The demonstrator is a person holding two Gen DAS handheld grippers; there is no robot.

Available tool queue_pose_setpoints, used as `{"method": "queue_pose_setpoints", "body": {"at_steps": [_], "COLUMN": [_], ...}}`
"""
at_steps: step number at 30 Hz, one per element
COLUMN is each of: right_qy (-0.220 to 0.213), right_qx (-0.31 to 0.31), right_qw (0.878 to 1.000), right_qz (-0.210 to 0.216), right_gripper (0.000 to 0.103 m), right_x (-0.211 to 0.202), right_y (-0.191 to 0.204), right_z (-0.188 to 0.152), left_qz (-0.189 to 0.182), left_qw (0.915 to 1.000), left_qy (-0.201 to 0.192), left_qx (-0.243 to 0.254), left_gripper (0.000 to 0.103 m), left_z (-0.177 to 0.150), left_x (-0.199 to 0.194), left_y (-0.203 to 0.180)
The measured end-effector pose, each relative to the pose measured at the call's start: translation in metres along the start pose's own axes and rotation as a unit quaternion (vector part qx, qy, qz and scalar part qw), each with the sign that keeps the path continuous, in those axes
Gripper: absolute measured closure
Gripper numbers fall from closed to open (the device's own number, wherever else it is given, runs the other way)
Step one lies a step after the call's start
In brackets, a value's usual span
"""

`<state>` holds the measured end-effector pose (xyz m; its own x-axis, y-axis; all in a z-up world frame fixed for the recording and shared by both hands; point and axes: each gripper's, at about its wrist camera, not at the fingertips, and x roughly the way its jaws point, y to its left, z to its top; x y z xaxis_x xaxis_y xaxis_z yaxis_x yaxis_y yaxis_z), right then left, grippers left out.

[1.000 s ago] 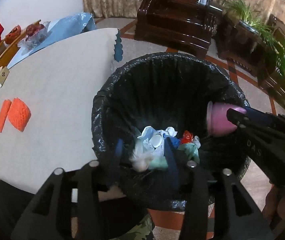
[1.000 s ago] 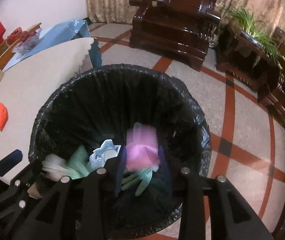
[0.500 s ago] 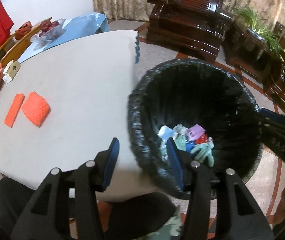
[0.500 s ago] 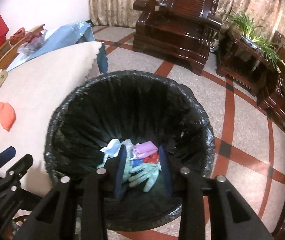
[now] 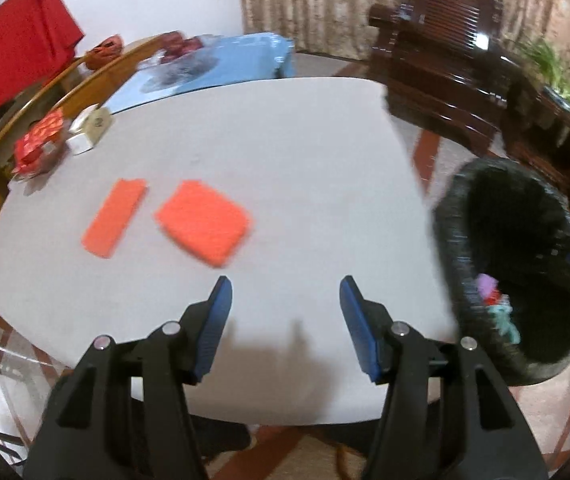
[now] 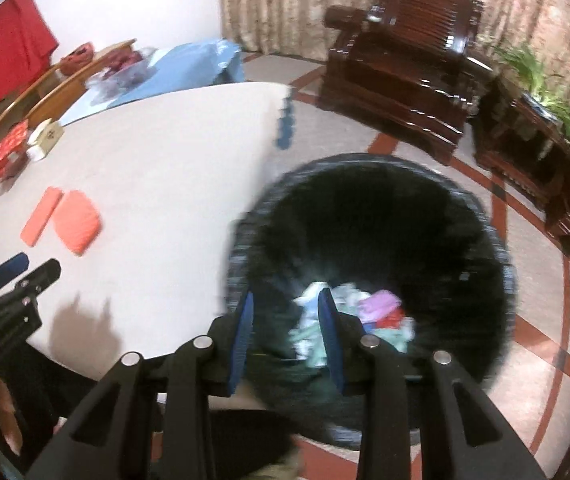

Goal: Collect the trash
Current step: 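Move both grippers back to the two orange foam nets on the table, then grasp the large orange foam net with the right gripper while the left grasps the small one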

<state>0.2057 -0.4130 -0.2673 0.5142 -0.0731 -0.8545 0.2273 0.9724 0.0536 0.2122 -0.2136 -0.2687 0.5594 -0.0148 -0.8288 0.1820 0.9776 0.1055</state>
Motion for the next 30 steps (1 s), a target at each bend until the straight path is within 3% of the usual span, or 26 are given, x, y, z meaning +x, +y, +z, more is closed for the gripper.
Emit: {"method": "queue_pose_setpoints", "body": {"at_steps": [8,16,30], "right_qy": [-0.002,0.009,0.032], "right_qx": [-0.038,-0.074,-0.116], "right_qw": [0.999,0.996,0.990], "right_qz": [0.031,0.057,0.073], "right_gripper": [0.070,0.069,0.069], "right_x": [0.015,0.043,0.106], "right_y": [0.098,0.183,0.267], "right_z": [0.009,0.020,0.038], "left_qz": [0.045,0.054,0.041], "left_qw": [0.9988,0.9974,0.9977], "left_qy": [-0.002,0.010,0.034], "left_qx": [-0.017,-0.046,-0.043], "left_gripper": [0.047,0.047,0.047], "left_z": [0.005,0.009,0.017], "left_x": [0.027,0.059,0.120], "left_y": [0.123,0.207,0.243]}}
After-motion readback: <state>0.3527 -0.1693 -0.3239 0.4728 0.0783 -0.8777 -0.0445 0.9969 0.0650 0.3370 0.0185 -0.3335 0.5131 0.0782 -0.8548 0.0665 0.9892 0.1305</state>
